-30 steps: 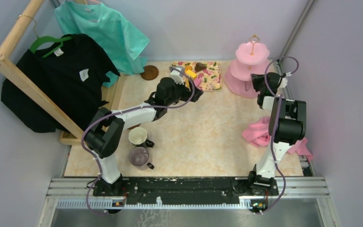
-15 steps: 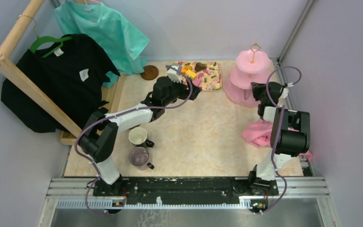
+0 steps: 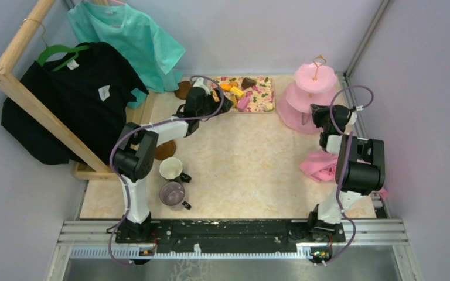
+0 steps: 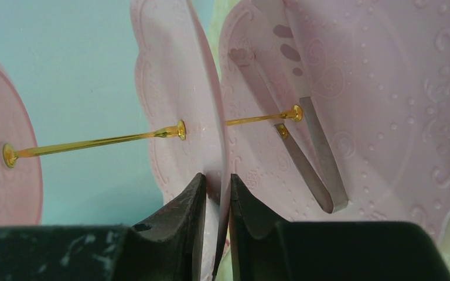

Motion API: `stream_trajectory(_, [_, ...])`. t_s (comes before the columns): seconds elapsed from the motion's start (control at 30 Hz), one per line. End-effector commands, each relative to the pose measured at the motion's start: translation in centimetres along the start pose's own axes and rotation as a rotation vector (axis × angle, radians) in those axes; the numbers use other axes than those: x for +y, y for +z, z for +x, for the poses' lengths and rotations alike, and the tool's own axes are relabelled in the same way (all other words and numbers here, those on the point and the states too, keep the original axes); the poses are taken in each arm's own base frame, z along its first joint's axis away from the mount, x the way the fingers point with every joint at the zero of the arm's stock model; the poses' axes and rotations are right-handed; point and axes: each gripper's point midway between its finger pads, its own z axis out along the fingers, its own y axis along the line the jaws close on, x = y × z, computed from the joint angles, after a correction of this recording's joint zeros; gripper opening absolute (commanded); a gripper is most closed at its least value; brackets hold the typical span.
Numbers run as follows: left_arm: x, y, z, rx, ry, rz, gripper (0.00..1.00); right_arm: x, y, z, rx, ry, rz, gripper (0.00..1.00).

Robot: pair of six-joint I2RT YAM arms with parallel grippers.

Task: Serve the afternoon tea
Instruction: Move the desert table to the center of the board.

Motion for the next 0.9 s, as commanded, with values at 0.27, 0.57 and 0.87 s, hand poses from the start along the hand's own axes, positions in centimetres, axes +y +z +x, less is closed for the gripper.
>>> stream_trajectory(0.27, [4.5, 4.0, -2.6, -0.004, -0.039, -0.159, 0.89, 2.0, -0.2, -0.3, 0.005, -0.034, -0.085, 0.23])
stream_trajectory(0.57, [6.4, 4.8, -0.9, 0.079, -0.002, -0.238, 0.89, 2.1, -0.1, -0.3, 0.008, -0.035, -0.092, 0.24])
stream_trajectory(0.87, [7.7, 6.3, 1.1, 0.145, 0.016, -0.272, 0.88, 1.7, 0.1, -0.1, 0.012, -0.035, -0.089, 0.24])
